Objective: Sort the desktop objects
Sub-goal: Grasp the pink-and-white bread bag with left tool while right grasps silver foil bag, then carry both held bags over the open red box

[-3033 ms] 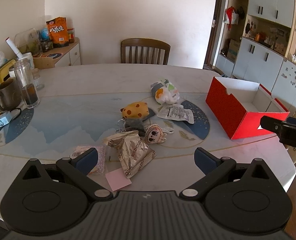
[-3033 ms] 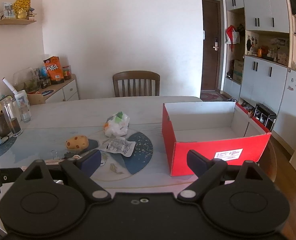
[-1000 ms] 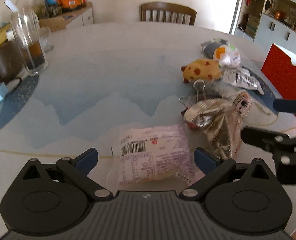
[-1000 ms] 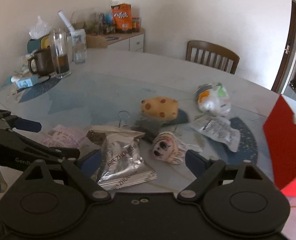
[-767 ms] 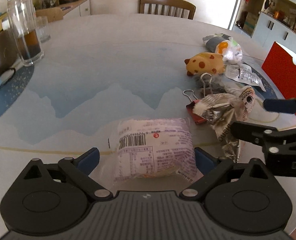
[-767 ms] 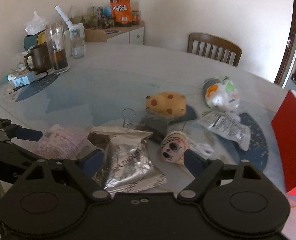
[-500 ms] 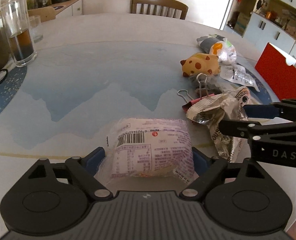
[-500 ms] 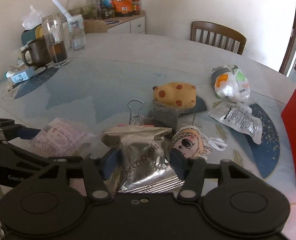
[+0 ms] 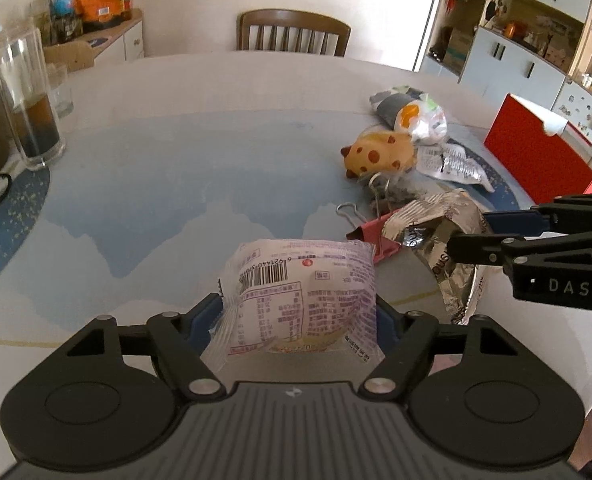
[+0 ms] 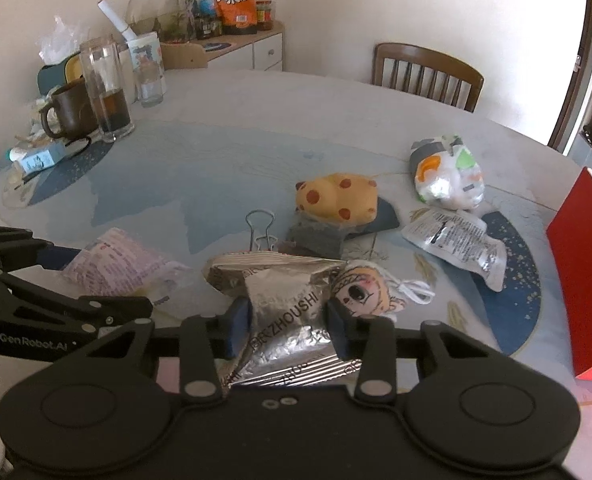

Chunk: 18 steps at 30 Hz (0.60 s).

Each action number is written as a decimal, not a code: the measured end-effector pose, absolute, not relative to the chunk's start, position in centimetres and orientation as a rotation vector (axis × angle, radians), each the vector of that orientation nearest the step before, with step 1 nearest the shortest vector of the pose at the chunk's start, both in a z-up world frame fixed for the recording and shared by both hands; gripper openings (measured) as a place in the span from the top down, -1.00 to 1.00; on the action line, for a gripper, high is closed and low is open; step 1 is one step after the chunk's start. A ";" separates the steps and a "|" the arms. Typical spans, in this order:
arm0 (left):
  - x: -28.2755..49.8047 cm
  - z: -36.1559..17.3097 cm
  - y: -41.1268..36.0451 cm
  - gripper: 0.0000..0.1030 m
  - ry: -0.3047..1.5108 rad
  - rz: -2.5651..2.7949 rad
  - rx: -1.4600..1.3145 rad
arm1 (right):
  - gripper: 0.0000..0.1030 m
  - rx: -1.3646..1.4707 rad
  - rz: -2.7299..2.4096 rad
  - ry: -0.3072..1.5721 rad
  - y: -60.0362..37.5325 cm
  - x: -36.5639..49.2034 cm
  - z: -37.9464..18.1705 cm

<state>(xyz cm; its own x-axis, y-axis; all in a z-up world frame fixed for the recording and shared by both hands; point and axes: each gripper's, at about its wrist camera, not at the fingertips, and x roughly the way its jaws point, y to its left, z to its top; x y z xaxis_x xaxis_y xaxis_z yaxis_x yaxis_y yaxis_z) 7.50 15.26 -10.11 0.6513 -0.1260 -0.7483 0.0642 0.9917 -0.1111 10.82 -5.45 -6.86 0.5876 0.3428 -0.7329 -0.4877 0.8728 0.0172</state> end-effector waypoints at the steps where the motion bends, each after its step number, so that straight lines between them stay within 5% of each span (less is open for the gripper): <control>1: 7.4 -9.8 15.2 -0.48 0.849 -0.111 -0.073 | 0.23 -0.190 0.485 0.803 -5.6 10.7 -6.6; 18: 7.9 -4.0 11.1 -0.48 0.729 -0.199 -0.012 | 0.23 -0.087 0.405 0.683 -10.3 9.3 -1.3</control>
<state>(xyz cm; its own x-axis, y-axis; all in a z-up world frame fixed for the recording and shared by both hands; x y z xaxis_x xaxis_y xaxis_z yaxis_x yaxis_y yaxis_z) 7.86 11.08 -3.96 0.7278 -0.1849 -0.6603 0.1769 0.9810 -0.0798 9.26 -10.33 -1.25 0.7013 0.3347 -0.6295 -0.3913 0.9188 0.0526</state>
